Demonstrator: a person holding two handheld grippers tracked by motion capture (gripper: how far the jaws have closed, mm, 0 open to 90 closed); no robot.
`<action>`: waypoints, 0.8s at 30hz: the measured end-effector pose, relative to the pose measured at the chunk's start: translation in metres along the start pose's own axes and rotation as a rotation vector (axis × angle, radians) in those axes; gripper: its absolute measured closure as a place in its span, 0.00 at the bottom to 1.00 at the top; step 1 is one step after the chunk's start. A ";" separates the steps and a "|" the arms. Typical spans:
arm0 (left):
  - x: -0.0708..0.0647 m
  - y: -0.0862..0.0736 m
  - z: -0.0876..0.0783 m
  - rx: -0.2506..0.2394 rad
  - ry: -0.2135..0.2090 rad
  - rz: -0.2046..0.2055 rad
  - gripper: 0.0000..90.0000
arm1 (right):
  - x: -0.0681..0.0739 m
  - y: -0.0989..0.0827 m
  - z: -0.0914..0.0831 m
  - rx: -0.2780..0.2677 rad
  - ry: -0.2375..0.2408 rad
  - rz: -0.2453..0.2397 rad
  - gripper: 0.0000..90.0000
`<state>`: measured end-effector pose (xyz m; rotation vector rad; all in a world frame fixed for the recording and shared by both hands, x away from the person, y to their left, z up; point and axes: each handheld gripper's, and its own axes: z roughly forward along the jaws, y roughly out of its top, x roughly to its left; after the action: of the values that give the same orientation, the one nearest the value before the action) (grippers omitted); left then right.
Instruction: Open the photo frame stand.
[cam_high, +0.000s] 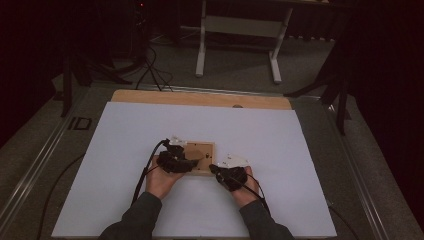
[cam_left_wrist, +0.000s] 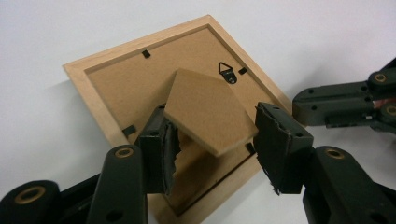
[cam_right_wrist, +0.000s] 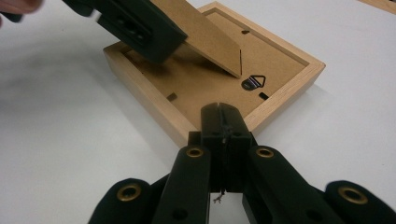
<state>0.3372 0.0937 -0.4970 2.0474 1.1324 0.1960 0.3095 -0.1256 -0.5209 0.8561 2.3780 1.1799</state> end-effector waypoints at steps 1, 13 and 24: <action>0.001 0.001 0.001 0.001 -0.006 -0.003 0.55 | 0.000 0.000 0.000 0.000 0.000 0.000 1.00; 0.010 0.010 0.012 0.025 -0.029 -0.079 0.53 | 0.000 0.000 0.000 0.000 0.001 0.000 1.00; 0.010 0.011 0.016 0.066 -0.024 -0.081 0.58 | 0.000 0.000 0.000 0.000 0.001 0.000 1.00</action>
<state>0.3574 0.0891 -0.5026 2.0511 1.2193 0.0942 0.3097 -0.1258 -0.5209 0.8552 2.3793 1.1806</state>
